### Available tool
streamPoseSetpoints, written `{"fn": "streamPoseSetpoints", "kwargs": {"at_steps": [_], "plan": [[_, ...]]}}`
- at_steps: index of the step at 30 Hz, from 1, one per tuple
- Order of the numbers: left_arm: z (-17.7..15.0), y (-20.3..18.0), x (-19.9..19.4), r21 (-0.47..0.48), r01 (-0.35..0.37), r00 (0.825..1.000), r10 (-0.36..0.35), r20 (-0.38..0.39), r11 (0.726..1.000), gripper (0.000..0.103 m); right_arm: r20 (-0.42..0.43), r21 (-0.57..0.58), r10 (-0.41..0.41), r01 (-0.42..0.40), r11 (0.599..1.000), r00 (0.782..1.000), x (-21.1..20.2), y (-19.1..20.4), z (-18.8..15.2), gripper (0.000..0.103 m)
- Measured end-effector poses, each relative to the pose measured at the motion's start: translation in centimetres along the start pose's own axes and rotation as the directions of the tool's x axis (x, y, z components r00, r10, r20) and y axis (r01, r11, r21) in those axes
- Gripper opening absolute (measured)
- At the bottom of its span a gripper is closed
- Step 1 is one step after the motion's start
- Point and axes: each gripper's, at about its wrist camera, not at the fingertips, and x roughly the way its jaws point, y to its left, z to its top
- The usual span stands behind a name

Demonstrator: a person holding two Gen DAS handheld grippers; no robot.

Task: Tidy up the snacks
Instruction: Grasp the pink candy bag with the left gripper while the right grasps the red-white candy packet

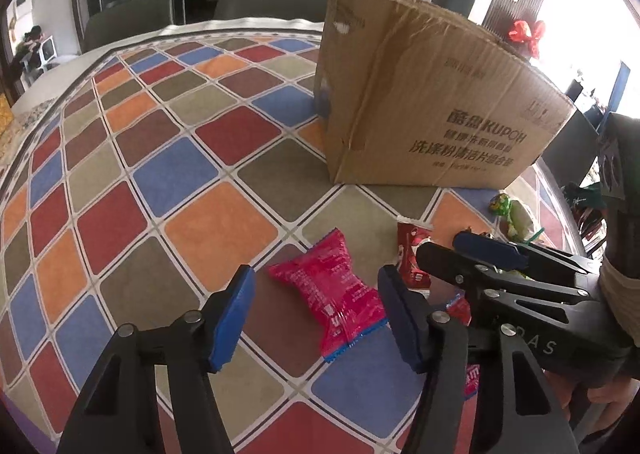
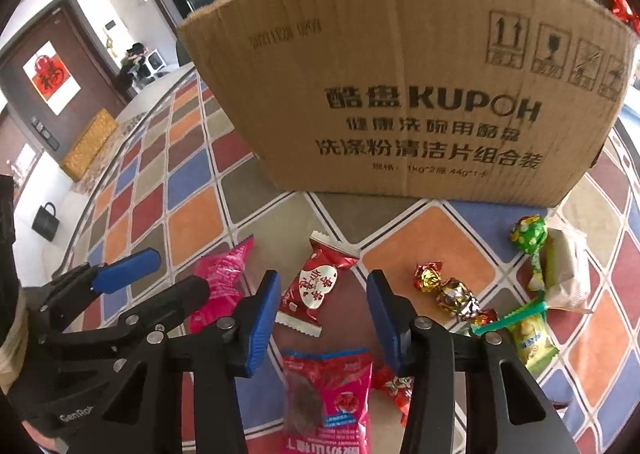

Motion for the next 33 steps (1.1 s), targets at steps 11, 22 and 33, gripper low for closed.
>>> {"fn": "streamPoseSetpoints", "kwargs": {"at_steps": [11,22,33], "plan": [[0.3,0.5,1.9,-0.042,0.036,0.998,-0.038,-0.044,0.998,0.053,-0.032,0.02,0.005,-0.004,1.0,0.999,1.9,-0.2,0.5,0.042],[0.5,1.6,2.3,-0.071,0.049,0.997,-0.054,-0.062,0.996,0.05,-0.058,0.004,0.019,-0.019,1.0,0.998,3.1,0.6,1.3,0.042],[0.3,1.5,3.2,-0.107,0.096,0.99,-0.106,-0.091,0.99,0.034,-0.071,-0.027,0.015,-0.017,0.999,0.997,3.9,1.7,1.4,0.029]]}}
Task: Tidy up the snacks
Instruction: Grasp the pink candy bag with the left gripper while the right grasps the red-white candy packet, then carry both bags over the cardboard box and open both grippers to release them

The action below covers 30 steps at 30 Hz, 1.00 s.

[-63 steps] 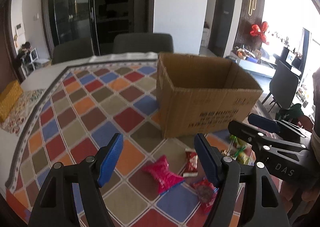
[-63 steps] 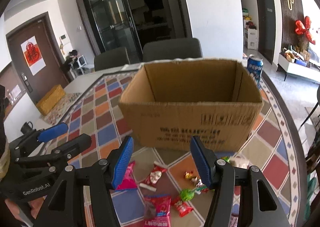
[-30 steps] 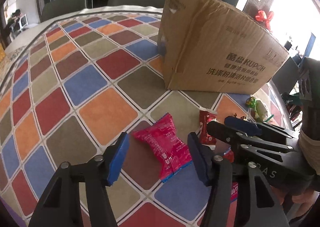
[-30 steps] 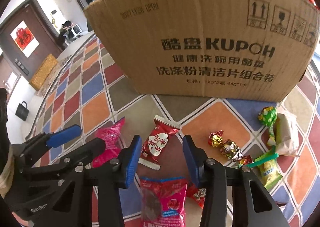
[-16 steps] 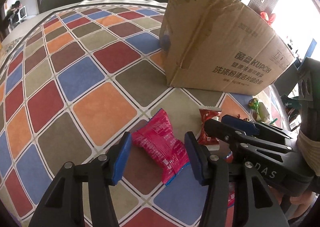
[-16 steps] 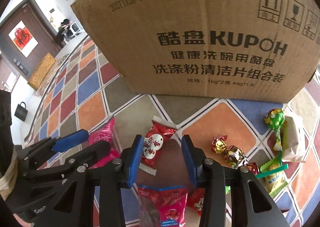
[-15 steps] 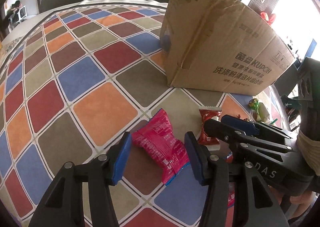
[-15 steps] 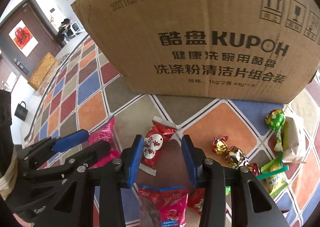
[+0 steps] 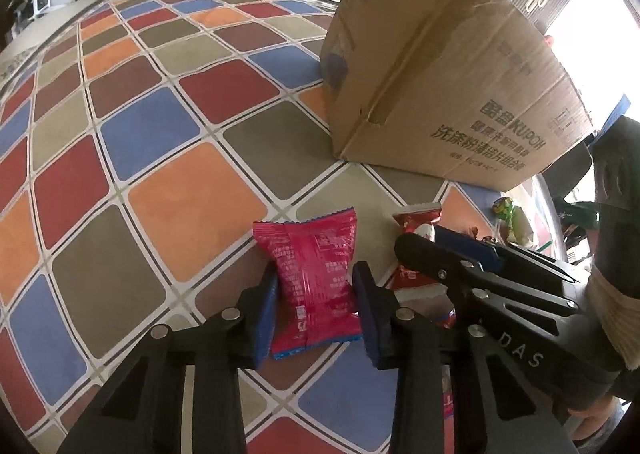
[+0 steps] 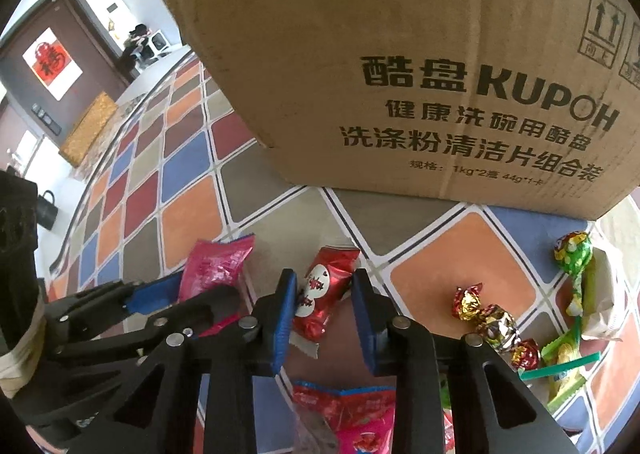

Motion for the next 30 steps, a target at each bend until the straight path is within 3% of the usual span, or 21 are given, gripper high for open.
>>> {"fn": "streamPoseSetpoints", "kwargs": {"at_steps": [9,19,30], "plan": [[-0.1,-0.6,-0.9,0.016,-0.042,0.999,0.041,0.035,0.999,0.032,0.027,-0.011,-0.027,0.028,1.0,0.999,-1.1,-0.5,-0.9,0.021],[-0.2,-1.8,-3.2,0.047,-0.085,0.991,0.08,0.105,0.995,0.032,0.048,0.006,-0.022,0.021,1.0,0.999,-2.2,-1.2,-1.5,0.021],[0.4,-4.3,-7.2,0.09,-0.078,0.975,0.057,0.216,0.993,0.032,0.163,0.026,-0.006,0.002,1.0,0.987,-7.5,-2.0,-1.2,0.02]]}}
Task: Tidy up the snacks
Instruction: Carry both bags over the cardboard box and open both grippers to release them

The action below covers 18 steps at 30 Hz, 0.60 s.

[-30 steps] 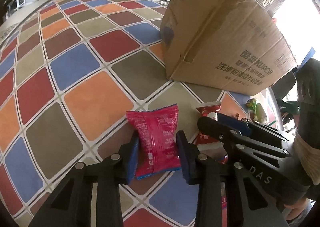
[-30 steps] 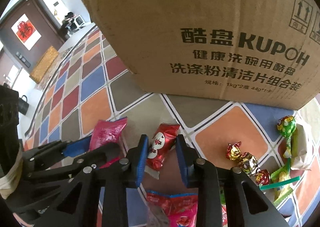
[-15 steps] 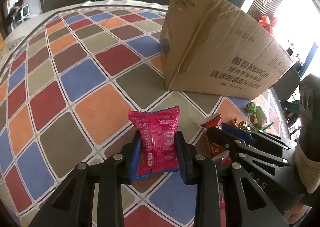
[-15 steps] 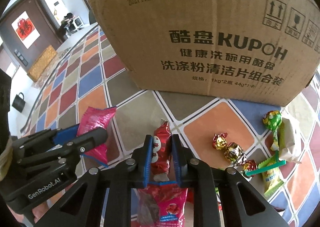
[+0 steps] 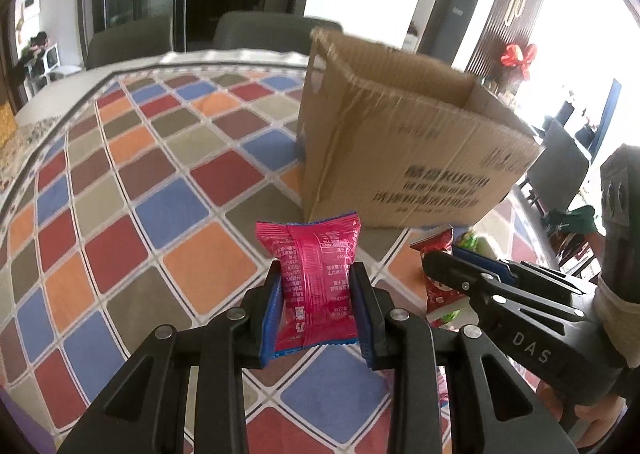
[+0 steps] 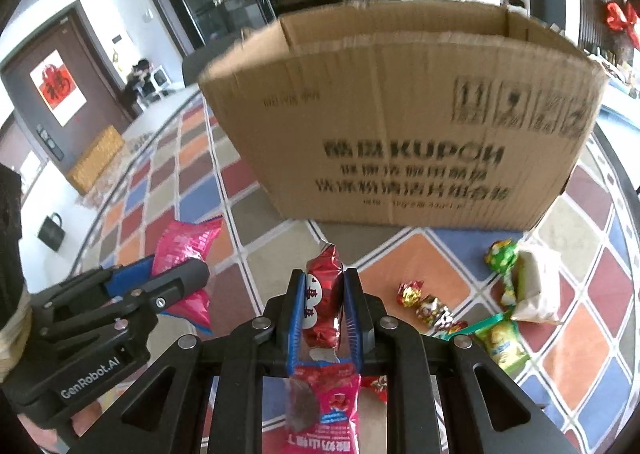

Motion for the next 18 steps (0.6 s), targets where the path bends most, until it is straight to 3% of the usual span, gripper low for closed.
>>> {"fn": "streamPoseSetpoints", "kwargs": {"at_steps": [9,18], "plan": [[2.3,-2.0,-4.3,0.05,0.016,0.991,-0.022,0.129,0.999,0.032,0.137,-0.016,0.009,-0.007,1.0,0.99,-5.6,0.2,1.9,0.02],[4.8,-3.8,-6.5,0.092,0.029,0.979,-0.047,0.199,0.995,0.032,0.243,-0.027,0.02,-0.014,1.0,0.97,-9.4,0.7,3.7,0.02]]}}
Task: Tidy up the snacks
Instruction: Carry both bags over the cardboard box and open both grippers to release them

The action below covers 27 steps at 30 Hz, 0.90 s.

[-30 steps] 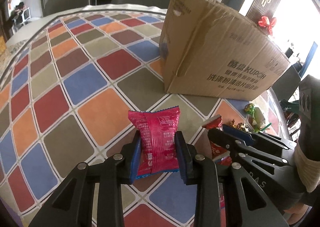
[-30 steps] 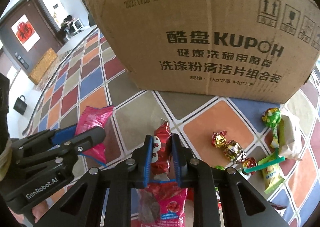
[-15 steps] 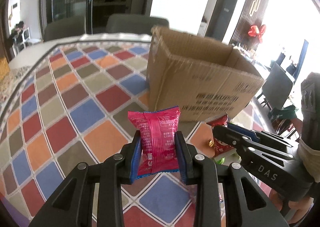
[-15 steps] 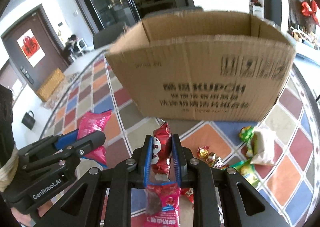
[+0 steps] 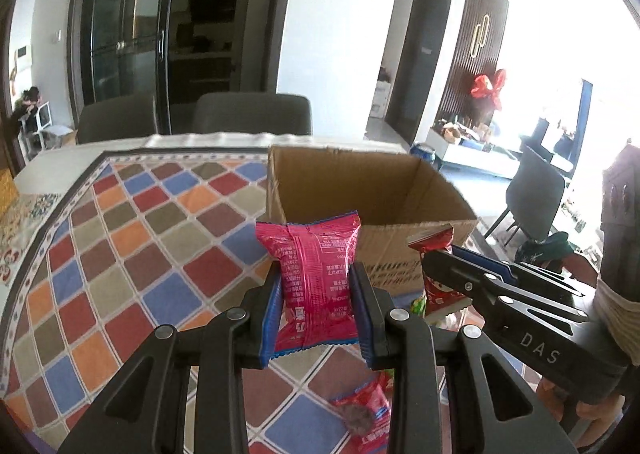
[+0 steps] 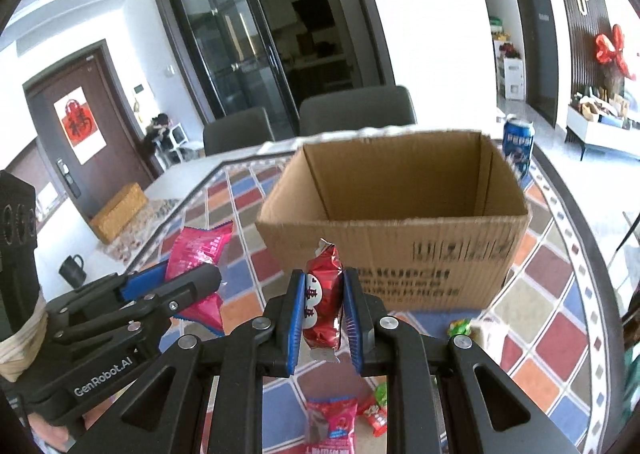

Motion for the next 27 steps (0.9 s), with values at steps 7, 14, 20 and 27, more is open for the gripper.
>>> {"fn": "streamPoseSetpoints", "kwargs": {"at_steps": [7,14,20,27], "plan": [[2.2,-0.9,-0.5,0.031,-0.003,0.999,0.001,0.047,1.0,0.032,0.061,-0.004,-0.024,0.024,1.0,0.998,-1.1,-0.3,2.1,0.02],[4.4,-1.6,0.2,0.049,0.005,0.998,-0.008,0.065,0.999,0.032,0.106,-0.01,-0.042,0.043,0.999,0.993,-1.6,-1.0,4.2,0.02],[6.2,-2.1,1.8,0.06,0.019,0.998,-0.023,0.055,0.998,0.032,0.113,-0.005,-0.057,0.058,0.998,0.992,-1.1,-1.8,5.8,0.02],[7.8,-2.4,4.2,0.078,0.013,0.999,-0.017,0.043,0.997,0.032,0.105,0.001,-0.082,0.082,0.997,0.991,0.0,-3.2,7.1,0.02]]}}
